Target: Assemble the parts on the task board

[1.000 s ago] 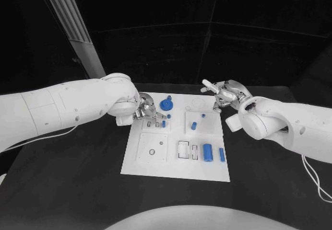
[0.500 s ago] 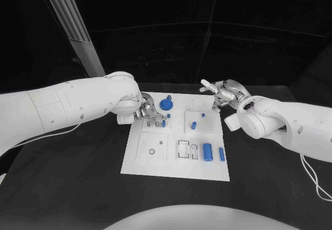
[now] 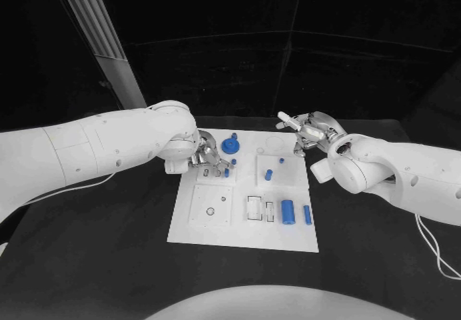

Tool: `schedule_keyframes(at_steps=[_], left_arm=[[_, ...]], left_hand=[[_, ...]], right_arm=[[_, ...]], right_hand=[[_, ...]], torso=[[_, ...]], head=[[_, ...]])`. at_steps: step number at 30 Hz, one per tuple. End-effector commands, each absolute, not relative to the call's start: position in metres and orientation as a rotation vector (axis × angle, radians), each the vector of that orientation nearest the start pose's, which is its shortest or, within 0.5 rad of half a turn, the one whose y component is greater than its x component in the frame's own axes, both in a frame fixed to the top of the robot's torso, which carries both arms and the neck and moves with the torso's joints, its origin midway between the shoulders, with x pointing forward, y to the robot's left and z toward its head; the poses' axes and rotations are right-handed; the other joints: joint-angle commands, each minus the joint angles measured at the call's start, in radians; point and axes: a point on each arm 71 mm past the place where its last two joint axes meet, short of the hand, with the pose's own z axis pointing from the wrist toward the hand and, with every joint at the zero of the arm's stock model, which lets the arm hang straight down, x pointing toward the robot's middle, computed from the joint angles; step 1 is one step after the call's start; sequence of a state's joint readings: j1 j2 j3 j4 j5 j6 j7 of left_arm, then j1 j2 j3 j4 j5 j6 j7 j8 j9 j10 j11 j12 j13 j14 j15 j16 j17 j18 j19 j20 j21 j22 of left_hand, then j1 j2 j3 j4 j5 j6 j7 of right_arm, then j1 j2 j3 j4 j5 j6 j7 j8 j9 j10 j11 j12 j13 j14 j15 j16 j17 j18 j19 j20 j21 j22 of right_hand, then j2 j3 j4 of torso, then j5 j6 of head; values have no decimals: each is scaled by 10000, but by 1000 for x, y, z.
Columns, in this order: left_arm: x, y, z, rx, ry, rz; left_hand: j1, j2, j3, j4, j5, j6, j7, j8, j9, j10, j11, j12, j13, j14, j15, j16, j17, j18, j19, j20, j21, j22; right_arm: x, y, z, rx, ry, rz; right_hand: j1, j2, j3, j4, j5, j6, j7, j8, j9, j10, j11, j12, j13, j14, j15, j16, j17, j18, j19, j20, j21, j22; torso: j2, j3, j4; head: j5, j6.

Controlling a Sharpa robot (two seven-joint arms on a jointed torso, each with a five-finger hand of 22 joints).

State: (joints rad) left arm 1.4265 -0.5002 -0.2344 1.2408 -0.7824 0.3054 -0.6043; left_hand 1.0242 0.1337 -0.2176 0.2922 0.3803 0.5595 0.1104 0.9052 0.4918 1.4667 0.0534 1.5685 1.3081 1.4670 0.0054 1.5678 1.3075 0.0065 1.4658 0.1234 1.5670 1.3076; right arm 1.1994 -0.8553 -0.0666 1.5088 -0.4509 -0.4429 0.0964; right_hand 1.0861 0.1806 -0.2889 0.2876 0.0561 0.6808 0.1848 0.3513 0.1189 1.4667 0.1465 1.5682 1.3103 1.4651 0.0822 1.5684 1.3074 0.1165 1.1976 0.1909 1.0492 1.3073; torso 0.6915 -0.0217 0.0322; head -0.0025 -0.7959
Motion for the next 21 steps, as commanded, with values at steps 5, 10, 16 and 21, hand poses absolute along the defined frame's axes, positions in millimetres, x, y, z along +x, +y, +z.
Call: schedule_keyframes(at_steps=[5, 10, 16, 21], left_arm=[[523, 126, -201, -882, 25588, -3521], [523, 123, -201, -792, 25636, -3520], [523, 119, -202, -755, 25612, -3586], [523, 117, -202, -713, 25634, -3582]], left_hand=[[-122, 16, -65, 9, -55, 75, -9, -64, 27, 1041, -68, 23, 2627, 1038, -64, 30, 2633, -65, 1050, -92, 38, 2632], [-116, 33, -62, 8, -61, 74, -9, -73, 36, 1041, -68, 23, 2627, 1038, -64, 30, 2633, -65, 1050, -92, 38, 2632], [-100, 59, -56, 5, -68, 69, -9, -88, 52, 1041, -68, 23, 2627, 1038, -63, 30, 2633, -65, 1050, -92, 38, 2632], [3, 136, -23, -5, -61, 61, -12, -136, 109, 1041, -70, 23, 2627, 1038, -64, 30, 2633, -65, 1050, -93, 38, 2632]], right_arm=[[490, -224, -198, 8294, 16444, 10957], [489, -224, -198, 8294, 16479, 10965], [490, -223, -199, 8306, 16545, 10960], [489, -223, -200, 8329, 16610, 10939]], right_hand=[[103, -10, -63, 16, -28, -65, 334, 47, 11, 1041, -20, 26, 2605, 1057, -9, 24, 2634, 18, 67, -23, 53, 794], [103, -10, -63, 16, -28, -65, 334, 47, 11, 1041, -20, 26, 2605, 1057, -9, 24, 2634, 18, 67, -23, 53, 794], [103, -10, -63, 16, -28, -65, 334, 47, 11, 1041, -20, 26, 2605, 1057, -9, 24, 2634, 18, 67, -23, 53, 794], [103, -10, -63, 16, -28, -65, 334, 47, 11, 1041, -20, 26, 2605, 1057, -9, 24, 2634, 18, 67, -23, 53, 794]], torso=[[3, 1, -4], [7, 0, 0], [3, 1, -2], [0, 2, -4]], head=[[-19, -36], [-31, -44], [-44, -57], [-56, -78]])
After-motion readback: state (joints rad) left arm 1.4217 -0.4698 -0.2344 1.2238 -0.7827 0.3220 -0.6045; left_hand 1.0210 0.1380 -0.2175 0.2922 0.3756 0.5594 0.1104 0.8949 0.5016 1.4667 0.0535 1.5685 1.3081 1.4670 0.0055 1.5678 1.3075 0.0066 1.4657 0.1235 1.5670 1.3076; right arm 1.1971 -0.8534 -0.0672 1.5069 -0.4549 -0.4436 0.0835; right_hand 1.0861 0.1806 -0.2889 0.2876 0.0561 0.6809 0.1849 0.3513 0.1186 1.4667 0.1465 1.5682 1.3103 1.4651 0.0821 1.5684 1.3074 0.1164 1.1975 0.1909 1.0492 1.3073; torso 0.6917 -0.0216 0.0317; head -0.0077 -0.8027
